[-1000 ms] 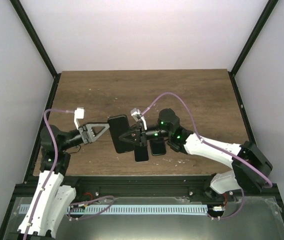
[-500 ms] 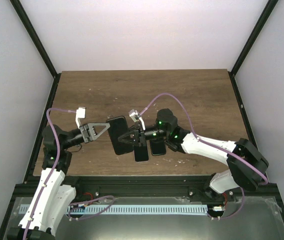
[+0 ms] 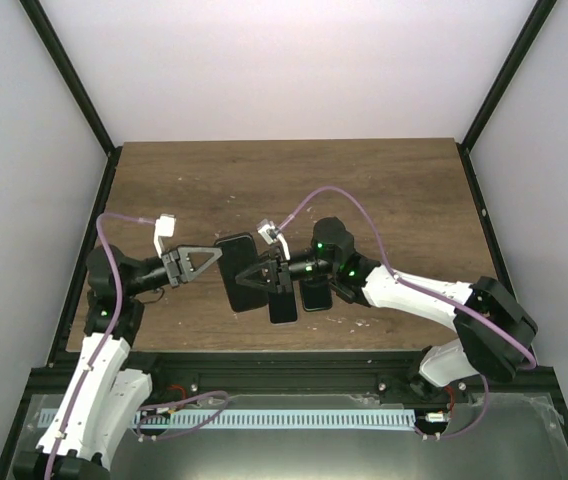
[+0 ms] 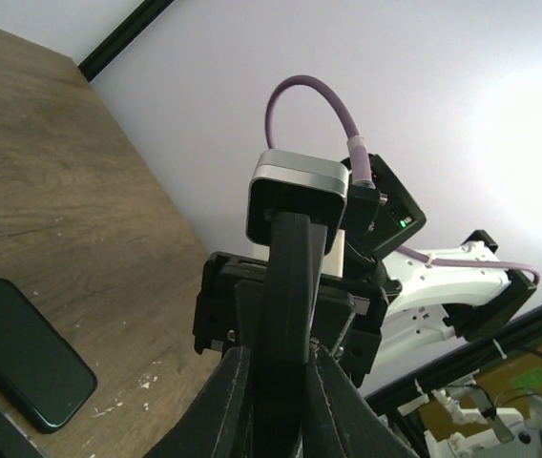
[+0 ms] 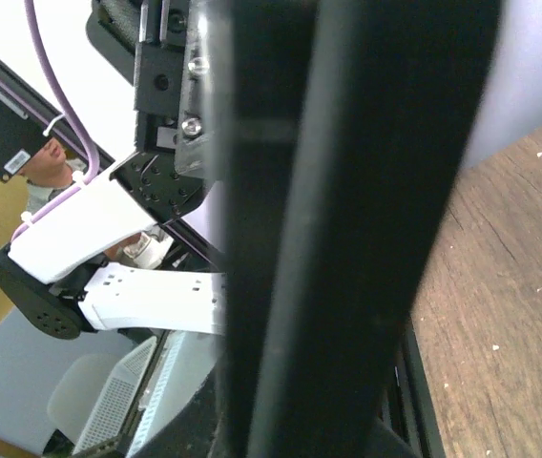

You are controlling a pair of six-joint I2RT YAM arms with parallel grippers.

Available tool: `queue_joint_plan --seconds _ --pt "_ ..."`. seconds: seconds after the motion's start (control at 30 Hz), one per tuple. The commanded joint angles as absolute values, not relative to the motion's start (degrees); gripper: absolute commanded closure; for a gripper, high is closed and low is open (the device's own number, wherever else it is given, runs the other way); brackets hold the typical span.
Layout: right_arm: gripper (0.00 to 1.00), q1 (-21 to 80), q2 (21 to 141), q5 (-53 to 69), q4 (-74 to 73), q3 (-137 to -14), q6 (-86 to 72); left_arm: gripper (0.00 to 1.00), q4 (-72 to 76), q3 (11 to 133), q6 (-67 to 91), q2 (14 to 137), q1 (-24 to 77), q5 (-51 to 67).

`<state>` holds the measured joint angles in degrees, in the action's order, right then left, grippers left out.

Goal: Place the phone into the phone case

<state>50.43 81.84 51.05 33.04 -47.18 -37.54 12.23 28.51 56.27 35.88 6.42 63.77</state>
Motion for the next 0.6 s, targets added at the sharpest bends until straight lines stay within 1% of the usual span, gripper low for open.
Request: queue_joint_plan --seconds 0.0,0.03,0.07,0.1,0.17,0.33,0.4,0.47,0.53,0.57 --pt "0.93 50.7 80.4 49.8 35.8 -49.7 -37.4 1.00 10.0 31.6 54.1 35.7 6.7 66.4" --pt "0.96 50.7 79.9 49.4 35.9 -49.7 -37.3 0.97 9.9 31.9 54.3 35.6 6.7 66.5" --pt "0.97 50.7 79.5 49.0 36.0 -49.6 -37.2 0.85 9.8 32.1 54.6 35.4 6.6 66.4" --pt "0.98 50.7 79.2 48.7 36.3 -49.7 -37.2 0.78 9.9 32.1 54.8 35.2 6.7 66.0" --pt "0.99 50.7 79.0 48.7 37.4 -49.7 -37.8 0.70 10.6 31.7 55.3 34.7 6.8 65.4" --pt "0.98 50.7 79.6 49.3 39.6 -50.3 -39.5 0.68 15.3 29.1 58.3 35.8 8.0 65.9" --pt "0.98 50.8 79.6 49.3 40.0 -50.6 -39.9 0.65 16.5 28.5 58.9 36.0 9.0 65.5" --pt "0.98 50.8 79.8 49.0 40.4 -50.8 -40.0 0.59 16.4 28.4 58.3 36.1 10.1 64.6" --pt "0.98 50.9 80.2 48.9 41.1 -51.1 -40.5 0.58 16.8 28.0 58.3 36.3 11.3 63.4" --pt "0.98 50.9 80.7 49.1 41.1 -51.4 -40.7 0.59 17.1 27.9 58.3 36.5 11.9 63.3"
